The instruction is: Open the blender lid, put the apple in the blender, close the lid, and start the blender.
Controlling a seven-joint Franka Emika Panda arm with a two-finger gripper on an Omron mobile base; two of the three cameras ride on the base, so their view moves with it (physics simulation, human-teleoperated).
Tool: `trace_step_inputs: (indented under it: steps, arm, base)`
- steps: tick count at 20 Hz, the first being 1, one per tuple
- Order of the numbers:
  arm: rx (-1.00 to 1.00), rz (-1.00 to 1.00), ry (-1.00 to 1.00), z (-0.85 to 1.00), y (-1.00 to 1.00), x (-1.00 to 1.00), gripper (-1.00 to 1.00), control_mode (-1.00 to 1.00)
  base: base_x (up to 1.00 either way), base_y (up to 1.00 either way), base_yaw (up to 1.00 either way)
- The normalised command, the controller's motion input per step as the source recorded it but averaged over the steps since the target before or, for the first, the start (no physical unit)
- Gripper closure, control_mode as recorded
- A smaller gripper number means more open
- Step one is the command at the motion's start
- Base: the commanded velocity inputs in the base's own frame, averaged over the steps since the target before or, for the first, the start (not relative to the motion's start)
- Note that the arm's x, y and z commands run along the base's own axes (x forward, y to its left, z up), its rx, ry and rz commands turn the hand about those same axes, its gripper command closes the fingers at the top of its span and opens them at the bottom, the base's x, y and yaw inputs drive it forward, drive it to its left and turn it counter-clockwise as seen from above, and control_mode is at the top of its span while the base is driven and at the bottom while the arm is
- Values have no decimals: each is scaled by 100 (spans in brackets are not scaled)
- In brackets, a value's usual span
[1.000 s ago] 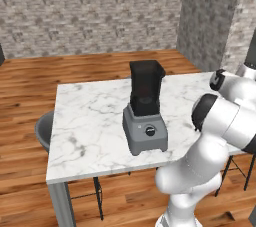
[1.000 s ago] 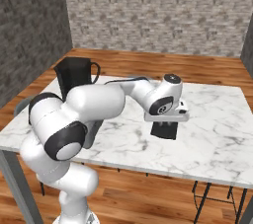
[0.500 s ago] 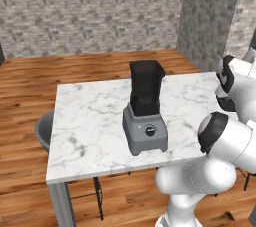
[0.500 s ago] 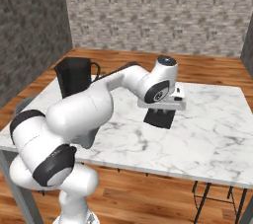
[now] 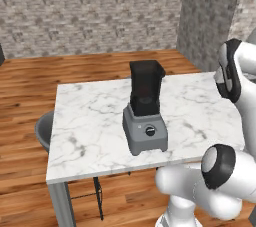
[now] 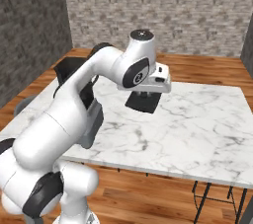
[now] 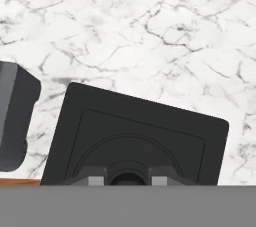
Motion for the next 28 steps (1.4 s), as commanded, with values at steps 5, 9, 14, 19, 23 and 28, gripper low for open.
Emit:
trace_step_inputs:
  steps: [5,9,14,19,23,28]
  arm:
    - [-2,0,-1,100,54,-28,100,-100]
    - [-1,0,0,86,59,-12,100,-100]
    - [0,0,0,61,48,-1,100,-100]
    - [0,0,0,17,50,0,100,-100]
    - [0,0,0,2,62,0,100,-100]
    - [0,0,0,14,64,0,100,-100]
  base:
    - [0,0,0]
    - [0,0,0]
    - [0,0,0]
    - [0,0,0]
    - [0,0,0]
    - [0,0,0]
